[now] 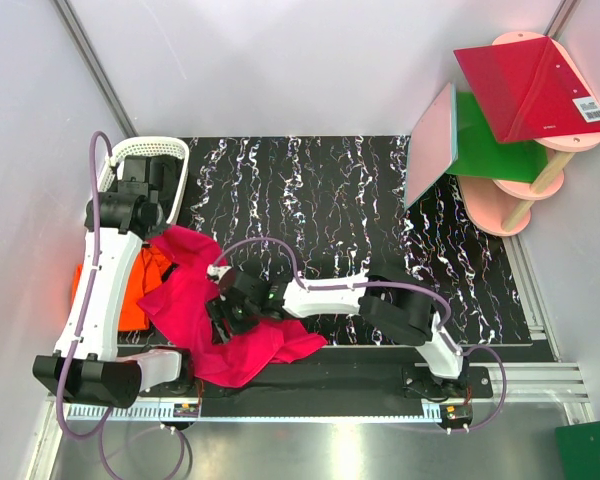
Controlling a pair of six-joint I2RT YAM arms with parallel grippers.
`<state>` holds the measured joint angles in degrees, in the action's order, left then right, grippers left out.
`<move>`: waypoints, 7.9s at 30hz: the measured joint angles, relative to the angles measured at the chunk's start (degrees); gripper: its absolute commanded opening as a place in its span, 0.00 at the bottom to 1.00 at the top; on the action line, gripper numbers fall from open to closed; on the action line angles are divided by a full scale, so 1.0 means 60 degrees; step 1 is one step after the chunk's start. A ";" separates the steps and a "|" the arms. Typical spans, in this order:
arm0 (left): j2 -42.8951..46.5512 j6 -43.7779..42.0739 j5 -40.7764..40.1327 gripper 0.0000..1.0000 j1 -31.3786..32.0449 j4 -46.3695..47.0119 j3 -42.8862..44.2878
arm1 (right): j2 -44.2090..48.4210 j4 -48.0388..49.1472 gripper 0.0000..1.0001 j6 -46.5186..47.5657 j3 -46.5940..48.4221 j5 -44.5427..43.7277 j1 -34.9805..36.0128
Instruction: Fold and stack the t-shirts
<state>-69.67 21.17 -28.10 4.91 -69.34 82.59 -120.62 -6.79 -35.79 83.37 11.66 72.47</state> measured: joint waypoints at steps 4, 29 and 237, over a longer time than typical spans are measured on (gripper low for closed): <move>0.0000 -0.0055 0.0000 0.00 -0.0007 0.0029 -0.0102 | -0.0146 -0.0186 0.00 -0.0087 0.0178 0.0018 0.0000; 0.0984 0.0652 0.0521 0.00 -0.0051 0.0117 0.0084 | 0.8167 -0.5697 0.00 0.3391 0.3289 -0.8907 -0.1596; -0.8725 -0.0790 0.1344 0.00 0.0441 0.2473 0.5836 | -0.3657 -0.4350 0.23 0.3858 0.7635 -0.1563 -0.9723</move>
<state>-122.02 16.43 -20.03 7.55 -54.50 117.60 -142.56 -32.88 -12.64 129.19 2.28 14.13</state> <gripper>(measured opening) 0.024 0.563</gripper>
